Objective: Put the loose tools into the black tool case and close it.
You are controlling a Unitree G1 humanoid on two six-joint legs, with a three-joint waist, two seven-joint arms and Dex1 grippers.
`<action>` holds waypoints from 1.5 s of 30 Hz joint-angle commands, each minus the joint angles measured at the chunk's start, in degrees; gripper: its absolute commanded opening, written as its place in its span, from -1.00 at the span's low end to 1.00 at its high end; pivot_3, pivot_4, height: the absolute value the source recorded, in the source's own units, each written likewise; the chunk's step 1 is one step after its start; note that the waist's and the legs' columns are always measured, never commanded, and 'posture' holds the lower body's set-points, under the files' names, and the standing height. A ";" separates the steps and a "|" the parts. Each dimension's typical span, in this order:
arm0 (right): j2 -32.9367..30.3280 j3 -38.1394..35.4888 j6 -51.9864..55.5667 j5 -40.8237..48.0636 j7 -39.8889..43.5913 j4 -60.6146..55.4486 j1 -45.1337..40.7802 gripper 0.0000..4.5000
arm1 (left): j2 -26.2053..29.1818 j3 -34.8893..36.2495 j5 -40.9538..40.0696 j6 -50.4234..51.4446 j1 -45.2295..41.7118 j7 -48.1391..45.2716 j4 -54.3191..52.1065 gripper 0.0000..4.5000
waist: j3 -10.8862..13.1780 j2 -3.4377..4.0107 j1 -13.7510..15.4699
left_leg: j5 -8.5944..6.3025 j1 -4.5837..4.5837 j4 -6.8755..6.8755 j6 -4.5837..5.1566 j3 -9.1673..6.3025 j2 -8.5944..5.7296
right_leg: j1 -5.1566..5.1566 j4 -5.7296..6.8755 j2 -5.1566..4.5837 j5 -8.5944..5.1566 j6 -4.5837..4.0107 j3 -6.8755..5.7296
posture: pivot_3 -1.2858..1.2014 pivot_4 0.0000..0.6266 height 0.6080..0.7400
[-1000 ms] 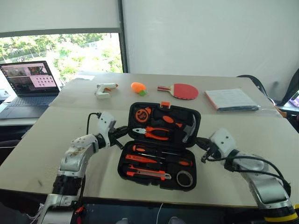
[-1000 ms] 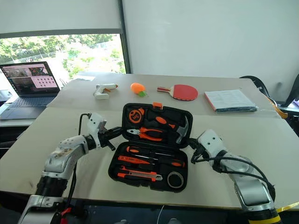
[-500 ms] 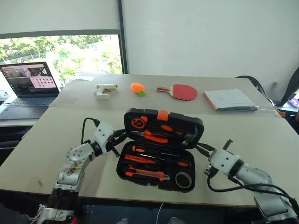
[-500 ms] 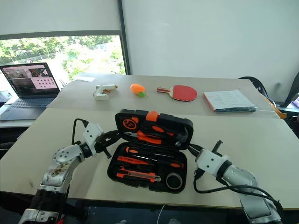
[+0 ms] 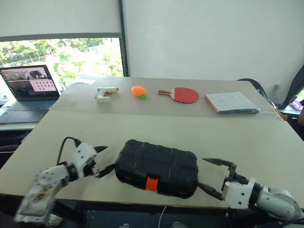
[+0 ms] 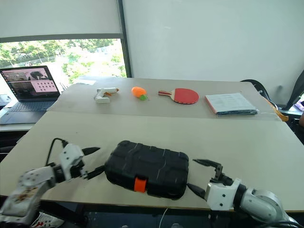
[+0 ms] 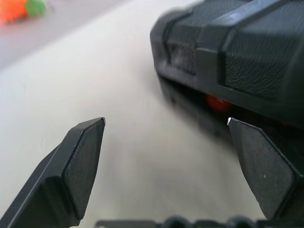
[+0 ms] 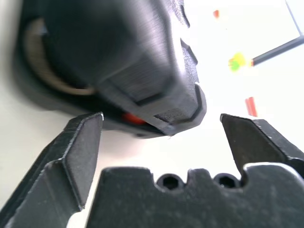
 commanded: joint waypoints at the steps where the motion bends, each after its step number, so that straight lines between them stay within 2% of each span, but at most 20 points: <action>1: -2.41 -2.15 5.46 7.33 4.83 -5.76 3.73 0.98 | 4.77 1.81 -2.91 3.48 0.24 -5.49 1.00 1.00 | 0.00 0.00 0.39 | 0.00 0.00 0.02 0.00 0.03 -0.01 | 0.01 0.00 -0.02 -0.02 0.02 0.00 | 0.03 -0.52 1.00; 4: -4.03 -2.99 11.42 12.66 8.10 -9.77 6.75 0.98 | 7.61 1.20 -3.59 4.79 -2.75 -9.22 4.64 1.00 | -0.01 -0.02 0.50 | 0.00 -0.01 0.05 0.00 0.10 -0.01 | 0.04 -0.02 -0.01 -0.11 0.03 -0.05 | 0.03 -0.52 1.00; 8: -6.35 -4.97 21.68 21.88 11.92 -16.81 10.19 0.98 | 7.95 -2.23 -2.62 6.83 -12.53 -10.92 11.34 1.00 | -0.02 -0.03 0.81 | 0.00 -0.04 0.07 0.00 0.10 -0.01 | 0.03 -0.02 0.00 -0.12 0.04 -0.07 | 0.03 -0.52 1.00; 10: -7.26 -5.15 25.84 25.40 13.07 -20.09 10.50 0.75 | 6.89 -4.82 -1.72 5.71 -18.72 -12.85 15.44 1.00 | -0.03 -0.06 0.82 | 0.00 -0.05 0.08 0.00 0.12 -0.04 | 0.04 -0.02 0.03 -0.12 0.05 -0.08 | 0.03 -0.52 1.00; 13: -7.98 -4.20 31.59 28.80 13.53 -23.74 9.39 0.36 | 4.16 -9.74 0.67 3.28 -29.25 -16.00 22.68 0.70 | -0.03 -0.09 0.90 | 0.00 -0.08 0.09 0.00 0.23 -0.10 | 0.04 -0.02 0.08 -0.12 0.05 -0.09 | 0.03 -0.52 1.00; 15: -8.10 -3.20 33.77 28.73 13.95 -24.47 8.42 0.04 | 1.97 -12.65 3.18 0.62 -35.01 -16.98 27.56 0.35 | -0.02 -0.15 0.98 | 0.00 -0.16 0.13 0.00 0.35 -0.14 | 0.00 -0.03 0.13 -0.11 0.05 -0.11 | 0.03 -0.52 1.00; 16: -8.12 -2.93 34.59 28.69 14.09 -24.72 8.06 -0.09 | 1.31 -13.39 3.96 -0.25 -36.72 -17.30 29.32 0.26 | -0.02 -0.20 1.01 | 0.00 -0.16 0.12 0.00 0.35 -0.15 | 0.03 -0.03 0.13 -0.11 0.05 -0.10 | 0.03 -0.52 1.00; 17: -7.87 -1.56 34.97 27.64 14.06 -24.33 7.03 -0.26 | -0.57 -15.51 5.82 -2.45 -40.45 -18.09 32.94 0.04 | -0.02 -0.21 0.93 | 0.00 -0.18 0.12 0.00 0.35 -0.16 | 0.02 -0.05 0.14 -0.11 0.06 -0.10 | 0.03 -0.52 1.00; 18: -7.65 -0.51 35.42 26.93 14.02 -23.99 6.14 -0.38 | -2.15 -17.16 7.23 -4.15 -43.35 -18.85 35.90 -0.07 | -0.01 -0.23 0.94 | 0.00 -0.21 0.11 0.00 0.36 -0.16 | -0.02 -0.05 0.13 -0.11 0.06 -0.09 | 0.03 -0.52 1.00; 19: -7.32 0.53 35.69 26.26 13.88 -23.59 5.15 -0.56 | -3.70 -18.65 8.76 -6.45 -45.96 -19.37 38.95 -0.26 | 0.00 -0.26 1.01 | 0.00 -0.21 0.12 0.01 0.36 -0.17 | -0.01 -0.04 0.14 -0.11 0.06 -0.10 | 0.03 -0.52 1.00; 22: -6.52 2.54 36.60 25.26 13.62 -23.07 3.05 -0.99 | -6.94 -20.76 11.41 -10.89 -50.54 -20.38 45.38 -0.75 | 0.01 -0.27 0.91 | 0.00 -0.32 0.16 0.01 0.35 -0.21 | -0.06 -0.06 0.15 -0.11 0.09 -0.09 | 0.03 -0.52 1.00; 23: -6.22 3.21 36.83 24.92 13.55 -22.91 2.43 -1.00 | -7.98 -21.34 12.13 -11.93 -51.63 -20.44 46.92 -0.91 | 0.02 -0.28 0.64 | -0.01 -0.33 0.15 0.02 0.36 -0.20 | -0.08 -0.07 0.15 -0.11 0.10 -0.07 | 0.03 -0.52 1.00; 24: -5.88 4.05 37.04 24.43 13.43 -22.62 1.65 -1.00 | -9.06 -22.11 13.03 -12.96 -52.60 -20.42 48.20 -0.98 | 0.02 -0.28 0.56 | -0.02 -0.37 0.15 0.04 0.35 -0.19 | -0.11 -0.07 0.15 -0.11 0.10 -0.08 | 0.03 -0.52 1.00; 29: -4.62 7.69 37.97 20.70 12.75 -20.19 -2.12 -1.00 | -12.59 -23.46 14.84 -15.55 -54.86 -21.11 50.86 -0.98 | 0.03 -0.33 0.40 | -0.04 -0.43 0.18 0.06 0.31 -0.20 | -0.16 -0.04 0.15 -0.09 0.12 -0.09 | 0.03 -0.52 1.00; 33: -3.30 9.33 38.61 19.28 12.65 -18.10 -4.88 -1.00 | -13.25 -23.59 14.36 -15.31 -54.61 -23.82 49.55 -0.98 | 0.04 -0.35 0.27 | -0.04 -0.44 0.20 0.06 0.30 -0.18 | -0.17 -0.04 0.17 -0.08 0.13 -0.08 | 0.03 -0.52 1.00; 39: -0.31 8.32 39.59 16.74 9.67 -12.70 -11.33 -1.00 | -11.31 -24.42 12.90 -10.69 -50.62 -28.88 41.77 -0.98 | 0.07 -0.40 0.11 | -0.03 -0.42 0.25 0.06 0.31 -0.19 | -0.13 -0.02 0.15 -0.05 0.15 -0.06 | 0.03 -0.52 1.00; 45: 0.72 2.78 41.31 17.06 7.70 -4.62 -18.32 -1.00 | -5.40 -26.94 11.17 -2.54 -40.49 -34.70 26.41 -0.98 | -0.06 -0.17 -0.35 | -0.03 -0.22 0.16 0.06 0.28 -0.12 | -0.09 0.05 0.17 -0.03 0.10 0.02 | 0.03 -0.52 1.00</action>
